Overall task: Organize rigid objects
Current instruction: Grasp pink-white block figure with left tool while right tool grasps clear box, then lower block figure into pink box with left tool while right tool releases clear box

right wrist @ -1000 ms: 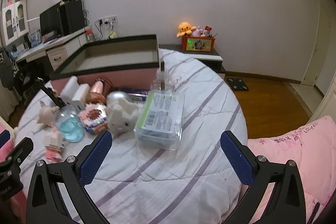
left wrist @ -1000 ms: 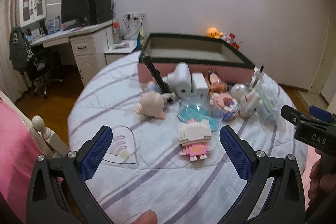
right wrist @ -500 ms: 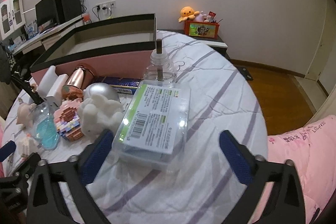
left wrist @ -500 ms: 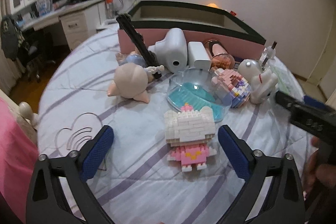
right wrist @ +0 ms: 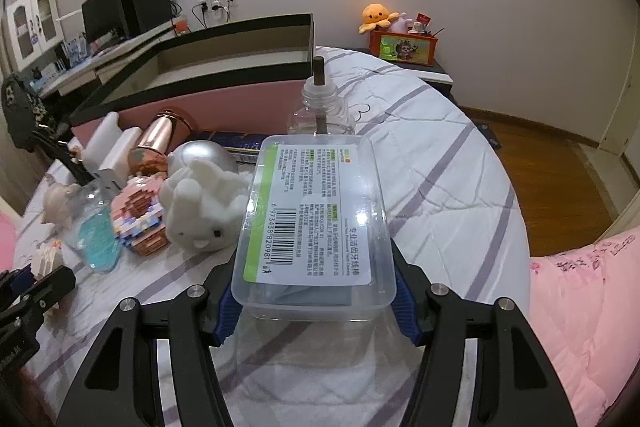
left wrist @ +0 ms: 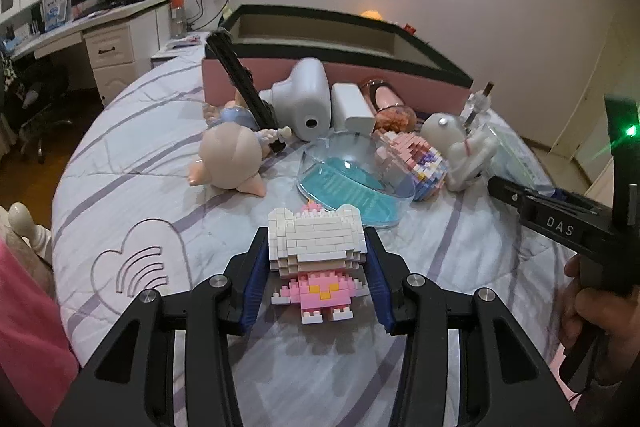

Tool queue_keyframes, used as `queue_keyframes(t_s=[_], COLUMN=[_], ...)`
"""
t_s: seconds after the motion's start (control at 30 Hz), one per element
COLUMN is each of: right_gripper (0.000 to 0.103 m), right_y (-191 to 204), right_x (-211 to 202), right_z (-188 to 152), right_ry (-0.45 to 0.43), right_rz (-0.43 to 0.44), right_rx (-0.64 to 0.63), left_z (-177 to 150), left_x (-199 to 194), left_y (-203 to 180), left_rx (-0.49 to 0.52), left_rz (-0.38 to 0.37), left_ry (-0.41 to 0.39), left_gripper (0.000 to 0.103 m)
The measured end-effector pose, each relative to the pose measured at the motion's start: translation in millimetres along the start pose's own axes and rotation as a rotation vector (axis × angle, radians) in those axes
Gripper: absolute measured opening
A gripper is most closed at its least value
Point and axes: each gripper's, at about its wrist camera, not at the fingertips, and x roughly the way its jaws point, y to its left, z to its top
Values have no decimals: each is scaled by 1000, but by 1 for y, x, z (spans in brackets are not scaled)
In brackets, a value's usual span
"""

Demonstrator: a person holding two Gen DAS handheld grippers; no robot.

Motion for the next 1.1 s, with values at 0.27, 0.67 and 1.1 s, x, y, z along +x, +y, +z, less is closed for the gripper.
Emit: queue_keyframes(t_s=[0.27, 0.67, 1.1], right_gripper=[62, 63, 63], right_y=[-1, 40, 53], right_x=[-37, -38, 76], right_z=[3, 99, 158], right_ry=[-54, -147, 44], right_rz=[92, 186, 166], right_rx=[30, -66, -68], left_z=[9, 126, 212], left_x=[-29, -34, 107], left_y=[4, 5, 12], left_rx=[7, 46, -13], left_rz=[1, -18, 26], left_ry=[-68, -196, 18], left_gripper=[45, 46, 46])
